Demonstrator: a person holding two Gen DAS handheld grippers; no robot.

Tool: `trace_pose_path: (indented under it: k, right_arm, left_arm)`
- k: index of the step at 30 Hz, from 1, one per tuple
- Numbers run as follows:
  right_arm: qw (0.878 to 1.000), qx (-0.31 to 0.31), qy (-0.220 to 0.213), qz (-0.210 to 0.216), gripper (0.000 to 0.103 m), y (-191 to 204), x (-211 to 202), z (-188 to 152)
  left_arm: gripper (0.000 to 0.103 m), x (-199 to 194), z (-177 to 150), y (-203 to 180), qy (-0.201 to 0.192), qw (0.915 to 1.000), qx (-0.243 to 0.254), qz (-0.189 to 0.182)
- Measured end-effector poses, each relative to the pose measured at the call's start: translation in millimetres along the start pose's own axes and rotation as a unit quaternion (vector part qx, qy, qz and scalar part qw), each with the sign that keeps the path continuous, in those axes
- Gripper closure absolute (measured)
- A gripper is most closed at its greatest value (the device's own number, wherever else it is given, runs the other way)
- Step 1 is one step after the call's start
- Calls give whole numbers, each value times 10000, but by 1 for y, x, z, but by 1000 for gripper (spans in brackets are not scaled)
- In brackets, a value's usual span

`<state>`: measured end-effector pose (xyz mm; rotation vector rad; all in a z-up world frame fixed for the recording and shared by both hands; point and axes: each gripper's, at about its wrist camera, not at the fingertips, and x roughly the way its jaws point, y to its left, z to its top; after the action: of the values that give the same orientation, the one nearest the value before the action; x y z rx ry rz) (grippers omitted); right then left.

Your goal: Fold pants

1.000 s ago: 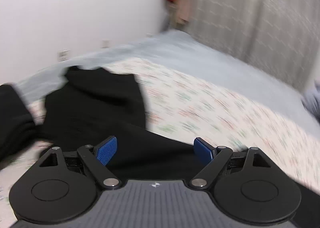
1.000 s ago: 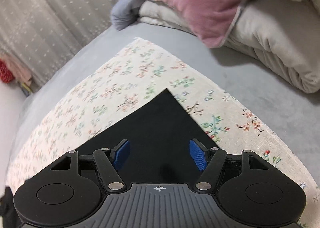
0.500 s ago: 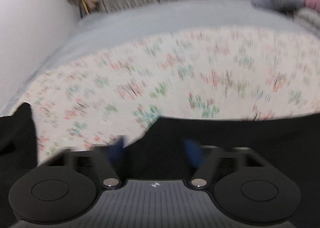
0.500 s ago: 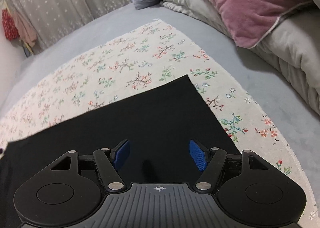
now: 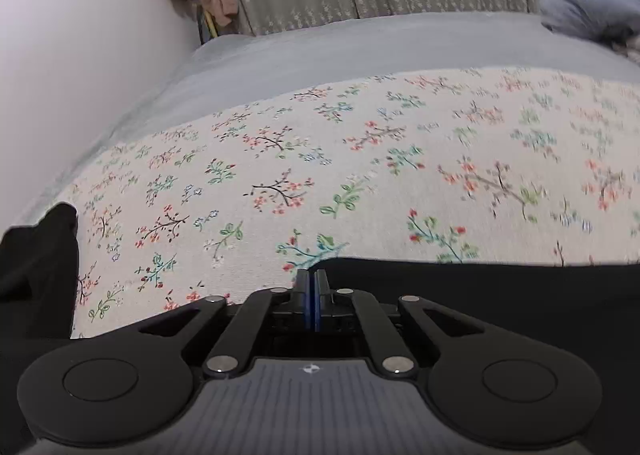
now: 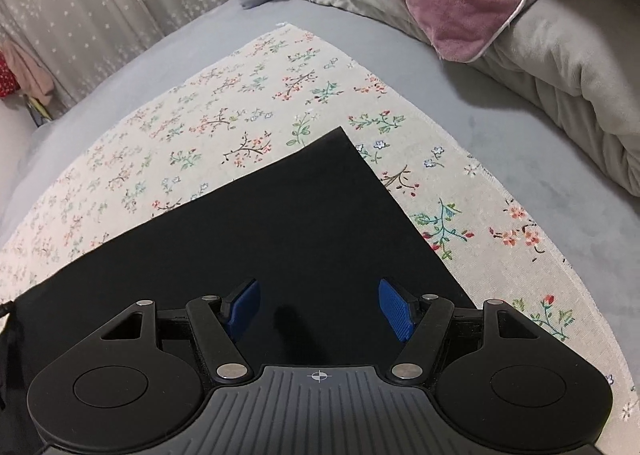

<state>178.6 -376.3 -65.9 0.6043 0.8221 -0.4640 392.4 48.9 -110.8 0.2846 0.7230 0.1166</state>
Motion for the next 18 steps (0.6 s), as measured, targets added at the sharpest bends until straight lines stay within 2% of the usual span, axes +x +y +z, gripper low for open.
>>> trace_pose_path:
  k: [1,4,5,7,9,11,13,15,17,18]
  right_arm:
    - [10000,3,9,-17,37,0,1,0]
    - [9999,-61,-45,-91,37,-2,1,3]
    - [9997,-126,-135,-169,37,-2,1,6]
    - [9974,-269,-540,-389,37,-5,-2,15]
    - [9944,-384,-885,-439,37,-9,0,27]
    - [9934,-488,-992,-310,39,-13,8,38]
    - [9943,-577,-874,-216,55,-14,21,44]
    - [9946,-788,-598,-320,66,-11,34,44]
    - [9907,-1170,-437,-536,70,-3,46,39]
    - [9881,-1344,-462,-586,83,0,47,38]
  left_arm:
    - [66,-3,-1,-3,-42,9999,103,1]
    - [53,-16,2,0,-61,9996,18,-291]
    - [51,-19,3,4,-59,9992,-77,-390]
    - [40,-25,4,15,-8,9973,-341,-648]
    - [36,-35,4,28,-50,9949,-606,-800]
    - [36,-43,2,34,-64,9942,-645,-857]
    - [36,-50,-1,38,-55,9935,-685,-909]
    - [36,-54,-3,39,-15,9923,-713,-1011]
    - [36,-57,-6,36,41,9921,-729,-1020]
    - [36,-57,-7,36,92,9921,-736,-1008]
